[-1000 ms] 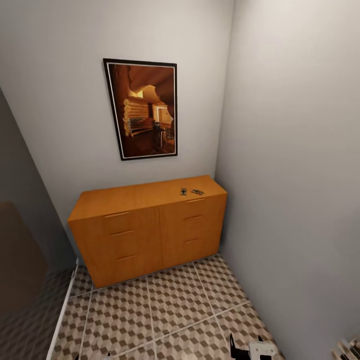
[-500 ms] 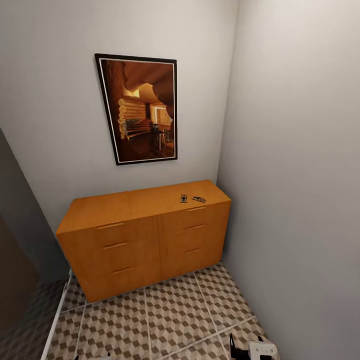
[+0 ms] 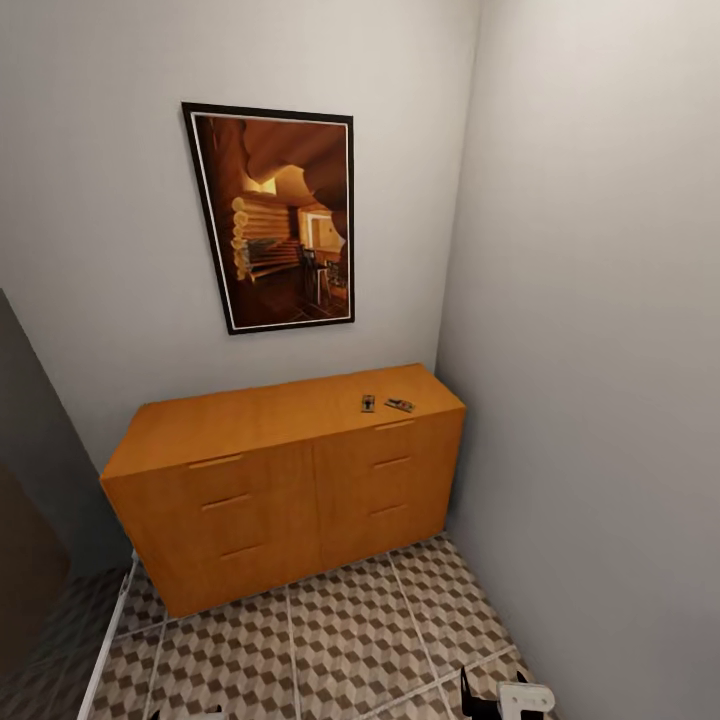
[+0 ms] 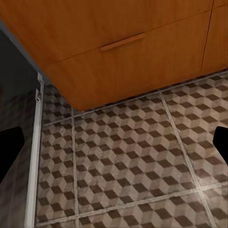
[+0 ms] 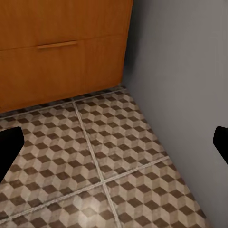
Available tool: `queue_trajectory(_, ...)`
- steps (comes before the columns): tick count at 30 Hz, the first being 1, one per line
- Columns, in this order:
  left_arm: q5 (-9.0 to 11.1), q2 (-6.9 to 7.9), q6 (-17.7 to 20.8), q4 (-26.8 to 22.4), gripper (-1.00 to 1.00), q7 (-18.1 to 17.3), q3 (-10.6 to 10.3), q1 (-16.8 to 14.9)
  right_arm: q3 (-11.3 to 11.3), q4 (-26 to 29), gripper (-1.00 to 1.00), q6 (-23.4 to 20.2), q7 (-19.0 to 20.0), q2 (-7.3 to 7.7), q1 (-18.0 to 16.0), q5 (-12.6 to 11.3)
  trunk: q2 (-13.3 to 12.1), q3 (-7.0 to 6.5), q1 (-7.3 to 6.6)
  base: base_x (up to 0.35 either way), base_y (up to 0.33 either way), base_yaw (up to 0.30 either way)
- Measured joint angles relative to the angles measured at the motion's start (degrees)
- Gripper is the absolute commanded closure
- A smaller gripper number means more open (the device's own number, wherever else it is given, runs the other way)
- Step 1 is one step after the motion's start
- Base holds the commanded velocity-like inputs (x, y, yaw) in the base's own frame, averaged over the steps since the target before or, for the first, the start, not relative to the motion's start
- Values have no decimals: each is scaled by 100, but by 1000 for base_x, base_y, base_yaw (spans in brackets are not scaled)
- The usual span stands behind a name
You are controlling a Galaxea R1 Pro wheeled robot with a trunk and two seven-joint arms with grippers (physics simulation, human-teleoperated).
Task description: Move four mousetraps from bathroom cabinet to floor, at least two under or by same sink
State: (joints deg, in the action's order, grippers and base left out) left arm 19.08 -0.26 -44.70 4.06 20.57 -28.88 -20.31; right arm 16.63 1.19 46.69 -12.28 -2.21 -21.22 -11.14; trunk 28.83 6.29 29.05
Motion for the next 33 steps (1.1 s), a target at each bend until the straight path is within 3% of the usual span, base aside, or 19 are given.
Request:
queue_trajectory(21,6,-159,3,-6,-100,-4,1,27,1,0,-100,0,-13,-12,0,1,0,0,0,1,0,0)
queue_trajectory(28,5,-149,509,9,-100,-12,4,250,0,0,-100,-5,-13,-15,1,0,0,0,0,0,0,0)
queue_trajectory(33,3,-152,609,11,-100,-6,3,426,0,0,-100,-194,2,-16,0,-1,0,0,0,0,0,0)
